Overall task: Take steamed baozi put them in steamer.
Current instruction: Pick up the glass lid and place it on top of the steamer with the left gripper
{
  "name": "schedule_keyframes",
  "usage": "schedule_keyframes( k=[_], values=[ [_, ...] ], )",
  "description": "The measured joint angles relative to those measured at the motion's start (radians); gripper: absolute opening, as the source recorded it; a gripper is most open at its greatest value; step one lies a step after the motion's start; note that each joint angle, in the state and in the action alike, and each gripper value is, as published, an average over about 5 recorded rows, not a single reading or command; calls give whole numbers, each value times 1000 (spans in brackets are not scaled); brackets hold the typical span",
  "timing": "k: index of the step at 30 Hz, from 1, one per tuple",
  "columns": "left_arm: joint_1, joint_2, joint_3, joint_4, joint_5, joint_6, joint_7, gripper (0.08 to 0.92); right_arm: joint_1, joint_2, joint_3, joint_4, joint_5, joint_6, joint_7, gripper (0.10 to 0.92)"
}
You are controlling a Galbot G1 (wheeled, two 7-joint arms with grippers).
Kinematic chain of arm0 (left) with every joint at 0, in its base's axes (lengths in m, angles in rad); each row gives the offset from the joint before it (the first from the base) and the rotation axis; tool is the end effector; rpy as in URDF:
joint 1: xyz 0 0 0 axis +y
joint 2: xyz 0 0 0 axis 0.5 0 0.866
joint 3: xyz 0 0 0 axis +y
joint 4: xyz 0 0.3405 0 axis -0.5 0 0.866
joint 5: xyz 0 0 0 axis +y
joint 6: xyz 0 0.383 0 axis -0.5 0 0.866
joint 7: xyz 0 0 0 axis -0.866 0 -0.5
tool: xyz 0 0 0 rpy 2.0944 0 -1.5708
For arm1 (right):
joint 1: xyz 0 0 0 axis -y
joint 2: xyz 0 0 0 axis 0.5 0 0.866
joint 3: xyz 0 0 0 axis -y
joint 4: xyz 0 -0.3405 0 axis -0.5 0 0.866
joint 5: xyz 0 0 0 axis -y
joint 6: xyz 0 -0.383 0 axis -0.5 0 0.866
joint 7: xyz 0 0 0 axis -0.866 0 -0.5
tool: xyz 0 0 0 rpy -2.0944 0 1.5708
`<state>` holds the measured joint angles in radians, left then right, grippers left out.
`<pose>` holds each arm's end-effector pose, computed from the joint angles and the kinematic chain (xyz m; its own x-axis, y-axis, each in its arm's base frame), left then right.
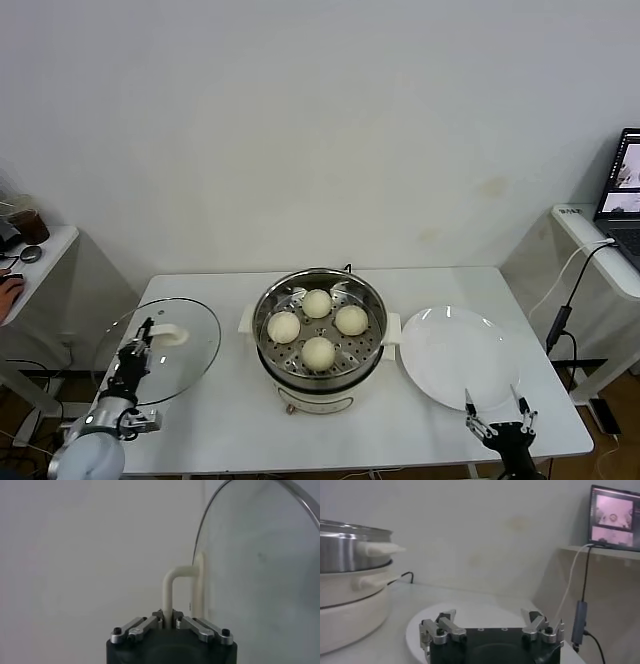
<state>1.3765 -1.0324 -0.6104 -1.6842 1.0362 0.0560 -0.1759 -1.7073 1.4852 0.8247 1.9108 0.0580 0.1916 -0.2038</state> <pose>0.2817 0.1807 -0.3480 -0.9976 -0.0690 0.0106 0.0122 -0.0223 0.9997 0.1480 -0.1249 -0.3717 -0.9921 0.0230 0.1232 0.0017 0.9853 -0.1706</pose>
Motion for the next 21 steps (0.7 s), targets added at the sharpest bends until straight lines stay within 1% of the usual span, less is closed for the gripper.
schedule_keyframes(
  k=[5,10,16,21],
  values=[
    [85,42,-19,-197,-59,111,59,170,1,-4,-20,-2,-17,6,4,823],
    [108,94,19,-354,-106,219,103,170,11,4,-36,-18,-59,19,13,823],
    [61,146,137,-445,-136,328,136,170,29,20,-44,-44,-119,28,27,823],
    [-33,151,272,-473,-126,411,173,170,48,37,-61,-63,-165,38,49,823]
  ],
)
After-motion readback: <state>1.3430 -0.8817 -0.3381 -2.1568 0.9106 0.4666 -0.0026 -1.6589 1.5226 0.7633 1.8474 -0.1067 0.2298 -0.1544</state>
